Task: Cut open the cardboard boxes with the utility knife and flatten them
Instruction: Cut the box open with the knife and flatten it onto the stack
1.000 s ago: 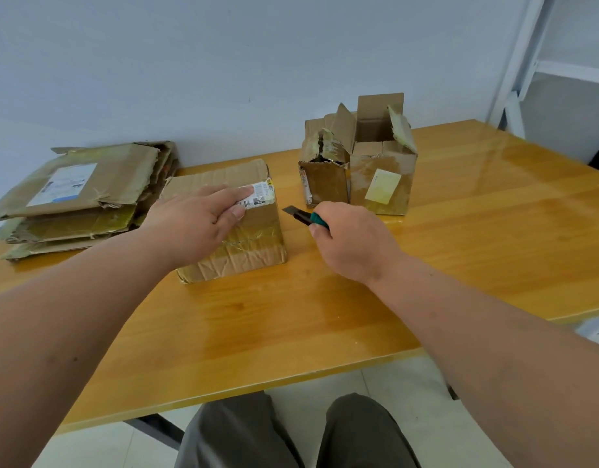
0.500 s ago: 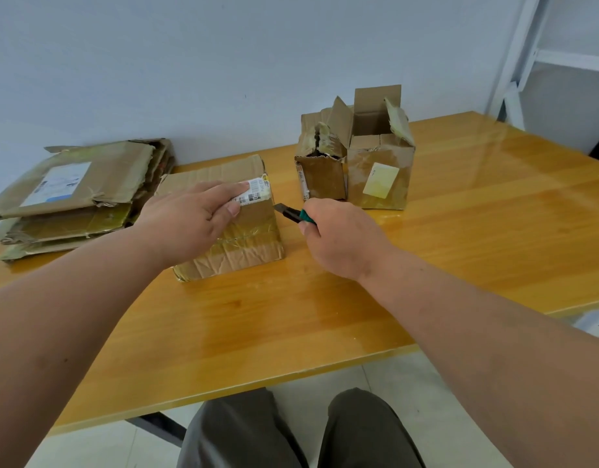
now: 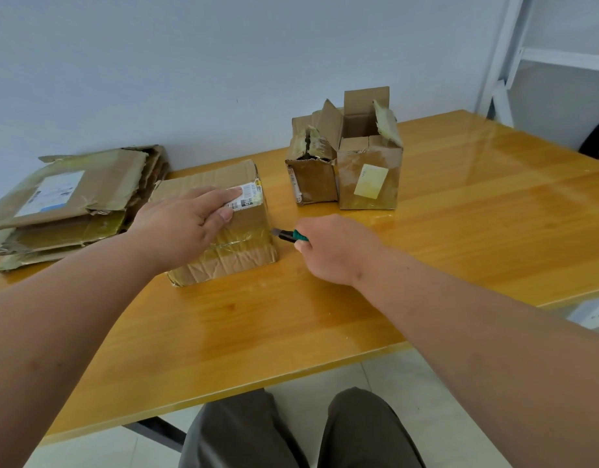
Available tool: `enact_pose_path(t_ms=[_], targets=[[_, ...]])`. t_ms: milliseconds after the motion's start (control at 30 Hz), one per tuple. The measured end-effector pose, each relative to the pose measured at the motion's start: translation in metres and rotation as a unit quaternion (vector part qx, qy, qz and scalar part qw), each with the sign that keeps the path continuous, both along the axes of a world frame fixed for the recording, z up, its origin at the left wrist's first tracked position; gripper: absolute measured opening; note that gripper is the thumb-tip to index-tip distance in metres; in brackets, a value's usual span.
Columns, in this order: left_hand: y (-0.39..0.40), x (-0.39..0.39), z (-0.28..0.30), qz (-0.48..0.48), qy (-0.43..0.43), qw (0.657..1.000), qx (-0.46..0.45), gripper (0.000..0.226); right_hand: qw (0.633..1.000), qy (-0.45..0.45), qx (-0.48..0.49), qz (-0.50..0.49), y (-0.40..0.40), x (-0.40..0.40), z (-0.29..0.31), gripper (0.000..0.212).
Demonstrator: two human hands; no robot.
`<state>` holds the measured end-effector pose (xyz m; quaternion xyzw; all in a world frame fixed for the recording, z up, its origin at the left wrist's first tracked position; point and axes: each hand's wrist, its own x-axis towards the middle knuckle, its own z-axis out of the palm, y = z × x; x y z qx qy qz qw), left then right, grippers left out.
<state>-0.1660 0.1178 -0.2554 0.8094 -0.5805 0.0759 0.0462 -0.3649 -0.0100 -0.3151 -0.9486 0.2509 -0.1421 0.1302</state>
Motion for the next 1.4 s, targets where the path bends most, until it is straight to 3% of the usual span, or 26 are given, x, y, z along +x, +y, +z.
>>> enact_pose_path(t_ms=[167, 700, 867, 967, 1167, 1400], targets=[[0.0, 0.0, 0.0, -0.001, 0.006, 1.0, 0.003, 0.061, 1.0, 0.01, 0.008, 0.0, 0.001, 0.0, 0.005, 0.031], [0.001, -0.002, 0.003, -0.007, 0.019, 1.0, 0.013, 0.055, 0.999, 0.046, 0.026, 0.012, -0.002, 0.002, 0.008, 0.029], [0.002, 0.002, 0.003, -0.011, 0.027, 1.0, 0.013, 0.059, 0.993, 0.115, -0.006, -0.002, -0.006, -0.008, 0.003, 0.016], [0.0, 0.004, 0.002, -0.008, 0.018, 1.0, 0.012, 0.062, 0.997, 0.074, -0.03, -0.016, -0.014, -0.019, -0.001, 0.023], [0.0, 0.005, 0.002, -0.011, 0.025, 1.0, 0.01, 0.059, 0.999, -0.022, -0.039, 0.016, -0.009, 0.001, 0.004, 0.016], [-0.001, 0.005, 0.001, -0.011, 0.021, 1.0, 0.008, 0.06, 0.997, -0.053, -0.037, 0.039, -0.01, 0.001, -0.001, 0.024]])
